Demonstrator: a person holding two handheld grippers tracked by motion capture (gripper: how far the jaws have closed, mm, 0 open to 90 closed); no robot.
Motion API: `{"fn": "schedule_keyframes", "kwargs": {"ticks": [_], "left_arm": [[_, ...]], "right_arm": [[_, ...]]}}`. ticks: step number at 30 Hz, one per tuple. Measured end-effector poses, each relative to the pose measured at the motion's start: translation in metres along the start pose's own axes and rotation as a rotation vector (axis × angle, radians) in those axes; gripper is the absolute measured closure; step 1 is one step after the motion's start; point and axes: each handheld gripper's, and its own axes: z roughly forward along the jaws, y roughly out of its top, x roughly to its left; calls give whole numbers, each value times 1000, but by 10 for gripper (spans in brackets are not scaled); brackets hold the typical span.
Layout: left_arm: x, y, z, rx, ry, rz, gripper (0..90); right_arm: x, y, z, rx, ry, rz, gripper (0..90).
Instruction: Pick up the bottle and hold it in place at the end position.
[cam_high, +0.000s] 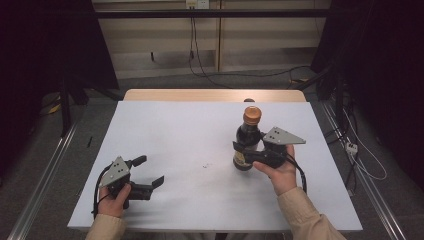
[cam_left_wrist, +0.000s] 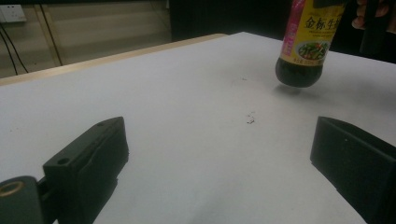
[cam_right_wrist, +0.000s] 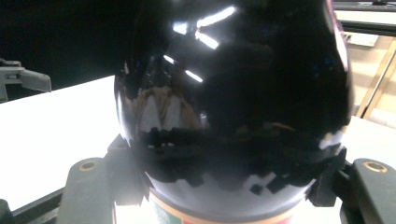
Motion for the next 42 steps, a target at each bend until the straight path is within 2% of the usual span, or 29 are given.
{"fn": "schedule_keyframes", "kwargs": {"ticks": [14, 30, 42], "left_arm": [[1, 0, -1, -10, 1, -5, 40], [1, -1, 0, -11, -4, -15, 40], [2, -1, -1, -12, -6, -1, 40]], "right_arm": [[-5, 5, 23, 11, 32, 16, 313], [-6, 17, 54, 25, 59, -11, 313], [-11, 13, 69, 25, 65, 4, 312]]}}
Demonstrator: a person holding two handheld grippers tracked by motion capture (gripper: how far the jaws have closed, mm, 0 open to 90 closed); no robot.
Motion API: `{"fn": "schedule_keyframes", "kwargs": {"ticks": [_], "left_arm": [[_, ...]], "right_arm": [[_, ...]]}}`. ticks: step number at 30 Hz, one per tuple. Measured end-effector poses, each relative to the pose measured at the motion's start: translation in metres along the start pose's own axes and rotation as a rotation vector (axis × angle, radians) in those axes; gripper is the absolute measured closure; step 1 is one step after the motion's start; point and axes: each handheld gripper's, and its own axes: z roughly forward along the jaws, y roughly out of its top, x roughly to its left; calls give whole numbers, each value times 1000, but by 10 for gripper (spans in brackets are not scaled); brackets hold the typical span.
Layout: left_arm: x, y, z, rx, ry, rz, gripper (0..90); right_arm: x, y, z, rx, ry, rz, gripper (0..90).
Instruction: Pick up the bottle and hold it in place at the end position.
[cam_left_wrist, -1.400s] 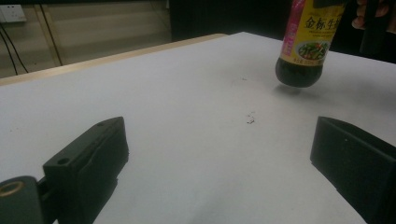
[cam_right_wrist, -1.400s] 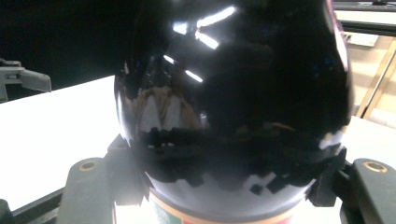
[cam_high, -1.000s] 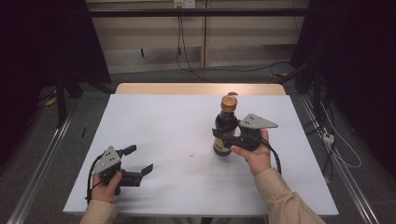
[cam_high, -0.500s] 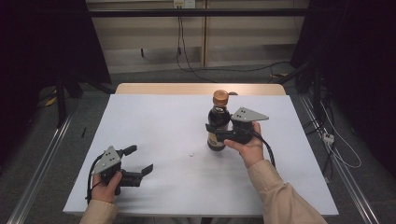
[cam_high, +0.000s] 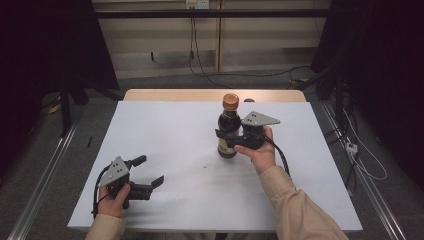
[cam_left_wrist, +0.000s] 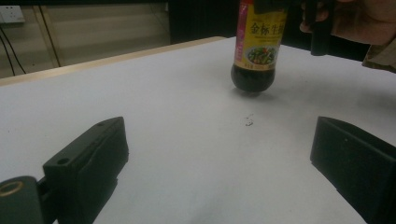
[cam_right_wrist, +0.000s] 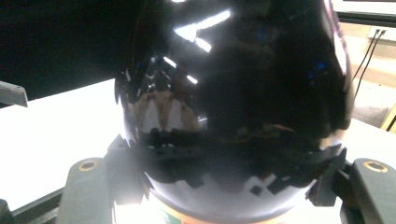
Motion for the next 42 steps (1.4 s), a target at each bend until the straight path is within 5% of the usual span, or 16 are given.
{"fn": "schedule_keyframes", "kwargs": {"ticks": [30, 42], "left_arm": [[0, -1, 0, 6, -7, -7, 40], [1, -1, 1, 6, -6, -9, 40]], "right_arm": [[-6, 6, 37, -4, 45, -69, 312], [-7, 1, 45, -17, 63, -60, 311]]}}
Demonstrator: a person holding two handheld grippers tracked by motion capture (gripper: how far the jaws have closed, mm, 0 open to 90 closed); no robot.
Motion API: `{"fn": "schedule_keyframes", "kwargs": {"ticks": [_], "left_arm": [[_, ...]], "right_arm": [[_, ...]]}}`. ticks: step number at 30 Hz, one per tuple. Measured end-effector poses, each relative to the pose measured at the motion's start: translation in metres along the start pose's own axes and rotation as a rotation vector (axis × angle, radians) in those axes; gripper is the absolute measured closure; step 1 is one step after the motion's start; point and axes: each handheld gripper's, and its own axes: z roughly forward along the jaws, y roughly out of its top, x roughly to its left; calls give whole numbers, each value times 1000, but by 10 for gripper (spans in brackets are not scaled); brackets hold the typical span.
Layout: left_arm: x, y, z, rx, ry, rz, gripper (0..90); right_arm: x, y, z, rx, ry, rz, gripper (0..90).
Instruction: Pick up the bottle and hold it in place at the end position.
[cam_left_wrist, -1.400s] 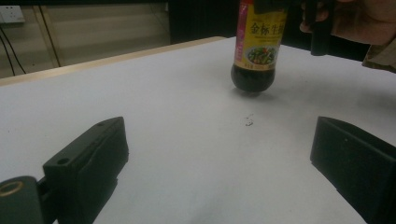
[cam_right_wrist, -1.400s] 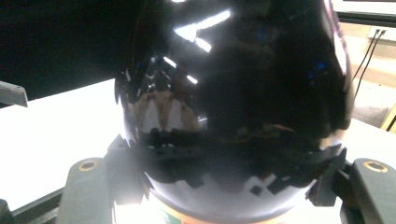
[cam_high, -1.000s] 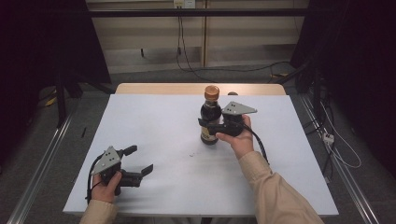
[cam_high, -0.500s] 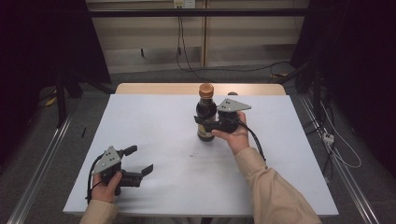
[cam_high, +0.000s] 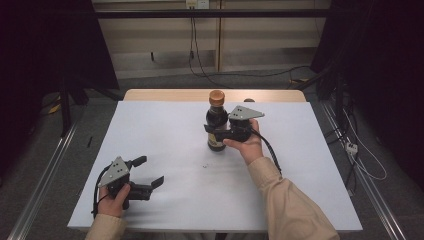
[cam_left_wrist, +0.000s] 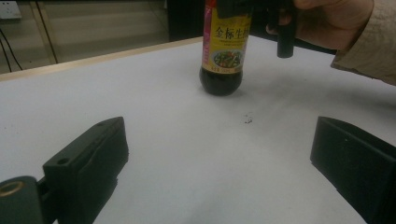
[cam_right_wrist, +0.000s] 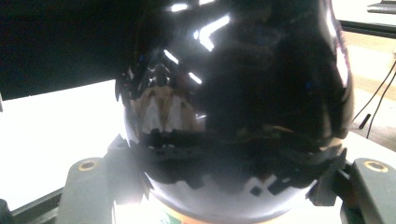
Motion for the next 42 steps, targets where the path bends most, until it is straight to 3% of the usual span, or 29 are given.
{"fn": "schedule_keyframes", "kwargs": {"ticks": [20, 26, 36, 39, 42], "left_arm": [[0, 0, 1, 4, -7, -1, 40], [-1, 0, 1, 8, -3, 10, 39], [-2, -1, 3, 13, -11, -8, 39], [-2, -1, 3, 13, -13, -2, 39], [-3, -1, 3, 13, -14, -1, 39]], "right_arm": [[-1, -3, 1, 10, 10, 38, 308], [-2, -3, 1, 14, 25, 26, 308], [-3, -4, 0, 16, 25, 30, 300], [-2, -3, -1, 25, 15, 52, 286], [-3, -5, -2, 28, 24, 149, 225]]}}
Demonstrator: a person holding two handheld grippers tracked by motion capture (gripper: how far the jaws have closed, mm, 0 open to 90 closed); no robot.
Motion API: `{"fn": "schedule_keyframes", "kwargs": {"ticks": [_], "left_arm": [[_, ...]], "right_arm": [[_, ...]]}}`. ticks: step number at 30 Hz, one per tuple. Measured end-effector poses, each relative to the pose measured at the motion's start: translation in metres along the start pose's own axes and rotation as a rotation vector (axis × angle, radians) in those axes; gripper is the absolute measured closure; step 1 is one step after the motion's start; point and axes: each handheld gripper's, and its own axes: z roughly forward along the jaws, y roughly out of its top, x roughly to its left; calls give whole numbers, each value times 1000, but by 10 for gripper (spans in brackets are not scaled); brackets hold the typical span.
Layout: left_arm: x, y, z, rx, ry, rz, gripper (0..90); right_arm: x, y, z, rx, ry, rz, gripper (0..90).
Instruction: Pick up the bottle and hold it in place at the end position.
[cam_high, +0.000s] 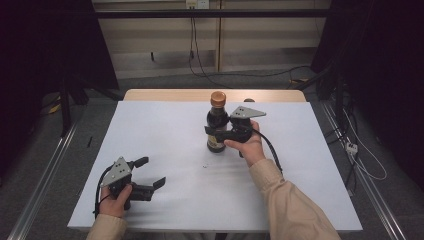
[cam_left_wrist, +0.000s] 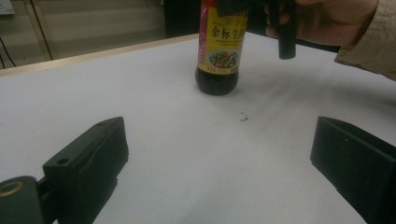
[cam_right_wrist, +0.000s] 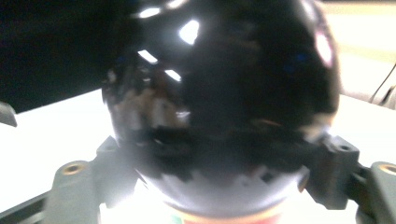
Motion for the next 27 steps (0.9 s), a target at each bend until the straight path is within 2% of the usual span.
{"fn": "schedule_keyframes", "kwargs": {"ticks": [4, 9, 11, 15, 17, 20, 23, 27], "left_arm": [[0, 0, 0, -2, 0, -1, 39], [-1, 0, 1, 2, -1, 6, 39], [-1, 0, 1, 5, 2, 10, 39], [-1, 0, 1, -1, 3, -2, 39], [-1, 0, 1, -1, 2, -8, 39], [-1, 0, 0, -1, 2, -6, 39], [-1, 0, 0, -3, 3, -4, 39], [-1, 0, 1, -2, 0, -7, 39]], "right_arm": [[1, 0, -4, 17, -43, 16, 165], [4, -1, -7, 12, -36, 32, 81], [4, -3, -7, 14, -48, 43, 60], [4, -5, -7, 10, -77, 62, 117], [5, -4, -7, -3, -91, 55, 148], [10, -1, -6, -16, -84, 24, 265], [13, -1, -5, -17, -101, 2, 279], [13, -1, -6, -14, -99, -15, 288]]}}
